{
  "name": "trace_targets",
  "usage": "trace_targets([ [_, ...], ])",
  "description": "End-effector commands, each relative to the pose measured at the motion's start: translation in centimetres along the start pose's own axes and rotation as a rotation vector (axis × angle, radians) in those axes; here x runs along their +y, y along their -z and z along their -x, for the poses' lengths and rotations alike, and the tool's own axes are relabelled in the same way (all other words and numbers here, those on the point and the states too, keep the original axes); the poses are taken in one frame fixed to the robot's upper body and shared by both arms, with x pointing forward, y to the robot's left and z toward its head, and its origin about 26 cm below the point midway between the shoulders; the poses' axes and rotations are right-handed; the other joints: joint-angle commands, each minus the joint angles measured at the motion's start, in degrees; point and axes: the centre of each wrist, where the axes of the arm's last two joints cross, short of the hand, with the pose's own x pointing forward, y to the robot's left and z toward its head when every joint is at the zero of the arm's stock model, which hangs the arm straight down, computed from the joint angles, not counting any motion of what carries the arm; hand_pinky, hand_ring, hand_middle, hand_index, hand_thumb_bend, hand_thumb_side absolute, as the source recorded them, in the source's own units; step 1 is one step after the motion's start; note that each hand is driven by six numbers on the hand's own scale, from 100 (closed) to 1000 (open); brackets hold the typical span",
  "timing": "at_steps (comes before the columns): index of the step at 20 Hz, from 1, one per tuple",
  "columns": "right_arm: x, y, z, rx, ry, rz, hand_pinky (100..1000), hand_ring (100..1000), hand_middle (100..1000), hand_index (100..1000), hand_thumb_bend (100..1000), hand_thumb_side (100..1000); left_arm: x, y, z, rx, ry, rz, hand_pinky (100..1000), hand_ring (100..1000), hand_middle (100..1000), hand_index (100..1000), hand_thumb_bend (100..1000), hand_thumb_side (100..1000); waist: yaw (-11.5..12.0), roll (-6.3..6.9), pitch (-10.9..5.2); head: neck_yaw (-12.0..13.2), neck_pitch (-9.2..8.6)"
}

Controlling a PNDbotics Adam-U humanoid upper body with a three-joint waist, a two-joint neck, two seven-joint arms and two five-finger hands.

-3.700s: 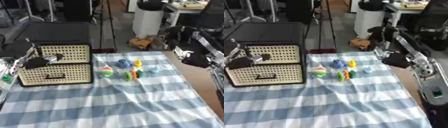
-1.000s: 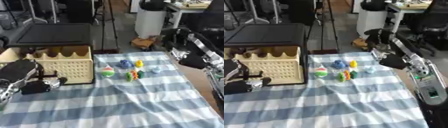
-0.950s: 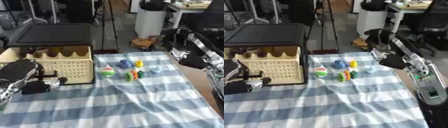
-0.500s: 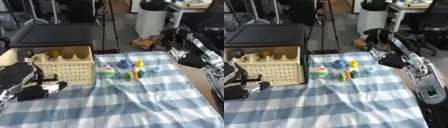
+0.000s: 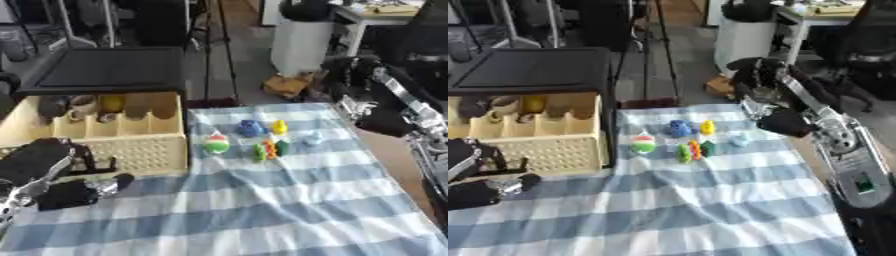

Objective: Pick up objects from table and place into drawer.

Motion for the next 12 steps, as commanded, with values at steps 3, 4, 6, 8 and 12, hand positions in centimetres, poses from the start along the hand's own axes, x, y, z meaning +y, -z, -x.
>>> trace_targets([
  [3, -1.3, -0.1, -0.3, -0.001, -0.046, 0.000, 614, 615, 611, 831, 100, 511, 0.9, -0.6, 0.2, -0.015, 0.027, -0.032, 100, 100, 100, 691, 662, 1000, 0.01, 0.00, -0.29, -0.08, 0.04],
  [4, -1.3, -0.1, -0.3, 0.000, -0.046, 0.001, 614, 615, 611, 831, 100, 511, 1.3, -0.9, 0.1, -0.029, 0.031, -0.043, 100, 100, 100, 693, 665, 1000, 0.02, 0.01, -0.30, -0.09, 0.06],
  [6, -1.4, -0.1, -0.2, 0.001, -0.047, 0.000, 614, 615, 610, 831, 100, 511, 2.1, -1.8, -0.3, -0.058, 0.043, -0.071, 100, 100, 100, 700, 664, 1000, 0.09, 0.03, -0.33, -0.16, 0.05],
  [8, -1.4, -0.1, -0.2, 0.003, -0.047, -0.001, 614, 615, 610, 831, 100, 511, 2.9, -2.7, -0.6, -0.079, 0.056, -0.106, 100, 100, 100, 705, 659, 1000, 0.17, 0.05, -0.37, -0.22, 0.01],
  [12, -1.4, -0.2, -0.1, 0.008, -0.048, -0.002, 614, 615, 610, 832, 100, 508, 3.8, -3.4, -0.4, -0.091, 0.069, -0.187, 110, 100, 100, 696, 652, 1000, 0.35, 0.03, -0.49, -0.34, 0.06],
])
